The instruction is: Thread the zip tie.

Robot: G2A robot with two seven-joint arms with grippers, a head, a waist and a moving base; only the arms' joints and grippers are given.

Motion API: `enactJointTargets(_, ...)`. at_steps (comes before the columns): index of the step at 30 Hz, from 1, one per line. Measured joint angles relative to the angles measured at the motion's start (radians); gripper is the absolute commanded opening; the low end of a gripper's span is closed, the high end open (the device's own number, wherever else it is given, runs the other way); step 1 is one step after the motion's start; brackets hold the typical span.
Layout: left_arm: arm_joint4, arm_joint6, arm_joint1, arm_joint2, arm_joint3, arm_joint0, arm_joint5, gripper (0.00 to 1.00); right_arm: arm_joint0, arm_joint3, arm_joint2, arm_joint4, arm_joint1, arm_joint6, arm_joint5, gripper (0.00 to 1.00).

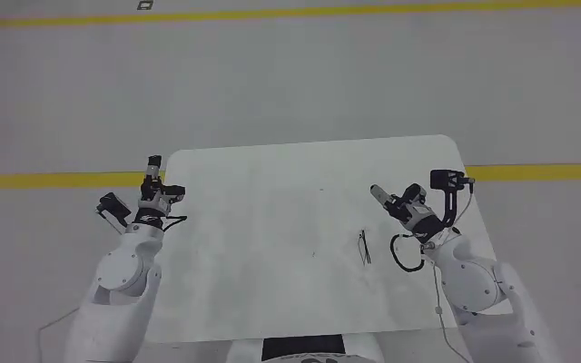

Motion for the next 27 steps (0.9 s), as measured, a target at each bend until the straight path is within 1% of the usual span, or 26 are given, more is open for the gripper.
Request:
enactJointTargets(2,0.0,0.0,0.0,0.0,0.0,0.0,0.0,1.0,-0.006,-0.033,-0.034,-0.092,0.002,0.031,0.016,1.0)
enactJointTargets(4,0.0,0.0,0.0,0.0,0.0,0.0,0.0,1.0,-0.007,-0.071,-0.073,-0.207,0.004,0.084,0.044,1.0)
enactJointTargets(6,0.0,0.0,0.0,0.0,0.0,0.0,0.0,1.0,-0.008,-0.111,-0.111,-0.324,0.008,0.159,0.056,1.0)
enactJointTargets(8,0.0,0.0,0.0,0.0,0.0,0.0,0.0,1.0,-0.008,-0.16,-0.167,-0.465,0.01,0.246,0.085,1.0)
enactJointTargets(9,0.0,0.0,0.0,0.0,0.0,0.0,0.0,1.0,-0.008,-0.179,-0.201,-0.533,0.01,0.279,0.085,1.0)
enactJointTargets(10,0.0,0.0,0.0,0.0,0.0,0.0,0.0,1.0,-0.008,-0.184,-0.214,-0.568,0.011,0.29,0.081,1.0)
enactJointTargets(11,0.0,0.0,0.0,0.0,0.0,0.0,0.0,1.0,-0.007,-0.184,-0.216,-0.585,0.011,0.292,0.078,1.0)
enactJointTargets(15,0.0,0.0,0.0,0.0,0.0,0.0,0.0,1.0,-0.007,-0.182,-0.209,-0.559,0.01,0.288,0.077,1.0)
enactJointTargets(27,0.0,0.0,0.0,0.0,0.0,0.0,0.0,1.0,-0.007,-0.182,-0.209,-0.559,0.01,0.288,0.077,1.0)
